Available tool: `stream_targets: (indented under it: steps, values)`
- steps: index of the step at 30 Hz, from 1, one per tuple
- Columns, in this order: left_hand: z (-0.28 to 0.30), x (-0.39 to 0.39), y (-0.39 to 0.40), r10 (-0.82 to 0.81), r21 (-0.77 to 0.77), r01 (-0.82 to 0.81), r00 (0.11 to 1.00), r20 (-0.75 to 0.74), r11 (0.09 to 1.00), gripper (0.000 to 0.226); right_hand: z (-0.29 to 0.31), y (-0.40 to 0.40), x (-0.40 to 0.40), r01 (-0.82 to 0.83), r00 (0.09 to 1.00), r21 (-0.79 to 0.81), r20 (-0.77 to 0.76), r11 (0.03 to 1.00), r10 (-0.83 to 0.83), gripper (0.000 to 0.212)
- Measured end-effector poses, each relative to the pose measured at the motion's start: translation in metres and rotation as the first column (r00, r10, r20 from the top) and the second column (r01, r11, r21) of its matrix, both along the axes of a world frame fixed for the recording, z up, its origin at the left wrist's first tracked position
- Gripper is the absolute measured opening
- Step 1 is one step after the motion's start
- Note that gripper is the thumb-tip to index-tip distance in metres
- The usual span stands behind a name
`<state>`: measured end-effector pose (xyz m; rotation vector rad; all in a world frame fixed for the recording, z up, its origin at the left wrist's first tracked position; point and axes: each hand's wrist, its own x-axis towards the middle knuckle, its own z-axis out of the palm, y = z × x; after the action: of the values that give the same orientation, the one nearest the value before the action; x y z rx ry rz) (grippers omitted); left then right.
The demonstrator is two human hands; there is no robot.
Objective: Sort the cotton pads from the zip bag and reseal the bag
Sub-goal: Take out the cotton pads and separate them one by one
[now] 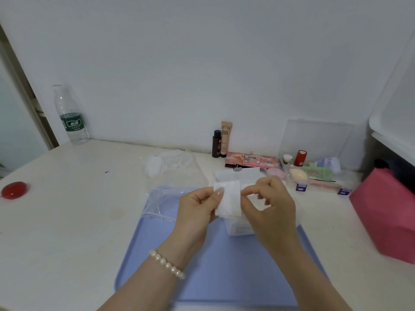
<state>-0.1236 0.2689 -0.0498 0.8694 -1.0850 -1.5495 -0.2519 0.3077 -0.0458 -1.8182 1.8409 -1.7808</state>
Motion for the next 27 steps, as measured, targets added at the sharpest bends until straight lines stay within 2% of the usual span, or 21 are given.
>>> stream_targets:
  steps: [1,4,6,8,10,13,14,17,18,23,27]
  values:
    - [0.0,0.0,0.001,-0.014,0.01,0.014,1.0,0.001,1.0,0.017,0.001,0.0,0.002,-0.041,0.998,0.03,0.057,0.999,0.039,0.006]
    - [0.0,-0.001,0.006,-0.064,0.028,0.064,0.998,0.008,0.998,0.021,0.002,0.0,0.004,-0.137,0.968,0.144,0.231,0.98,0.101,0.012]
    - [0.002,-0.001,0.009,-0.087,0.047,0.087,0.996,-0.011,0.995,0.021,0.002,0.0,0.003,-0.128,0.973,0.19,0.213,0.973,0.086,0.013]
    - [0.005,-0.002,0.011,-0.113,0.092,0.121,0.99,-0.09,0.988,0.024,0.003,0.0,0.002,-0.166,0.96,0.187,0.255,0.968,0.115,0.023]
    - [0.007,-0.001,0.011,-0.116,0.138,0.139,0.979,-0.167,0.981,0.026,0.01,0.002,0.003,-0.238,0.908,0.172,0.389,0.956,0.156,0.028]
    - [0.007,-0.001,0.011,-0.088,0.141,0.111,0.983,-0.16,0.984,0.026,0.018,0.004,0.003,-0.338,0.816,0.185,0.546,0.923,0.189,0.036]
    - [0.007,-0.001,0.012,-0.077,0.135,0.097,0.986,-0.145,0.986,0.025,0.018,0.005,0.003,-0.365,0.811,0.206,0.55,0.908,0.201,0.038]
    - [0.006,-0.002,0.014,-0.077,0.147,0.098,0.987,-0.142,0.984,0.026,0.013,0.005,0.006,-0.335,0.868,0.262,0.459,0.905,0.189,0.017]
    - [0.006,-0.002,0.015,-0.081,0.164,0.108,0.984,-0.162,0.981,0.026,0.01,0.004,0.006,-0.319,0.873,0.26,0.454,0.912,0.176,0.02]
    - [0.009,0.001,0.015,-0.102,0.221,0.154,0.968,-0.228,0.963,0.027,0.011,0.005,0.0,-0.455,0.733,0.236,0.647,0.859,0.211,0.034]
    - [0.01,0.0,0.017,-0.113,0.237,0.168,0.967,-0.23,0.957,0.028,0.011,0.006,0.002,-0.456,0.725,0.262,0.663,0.85,0.184,0.017]
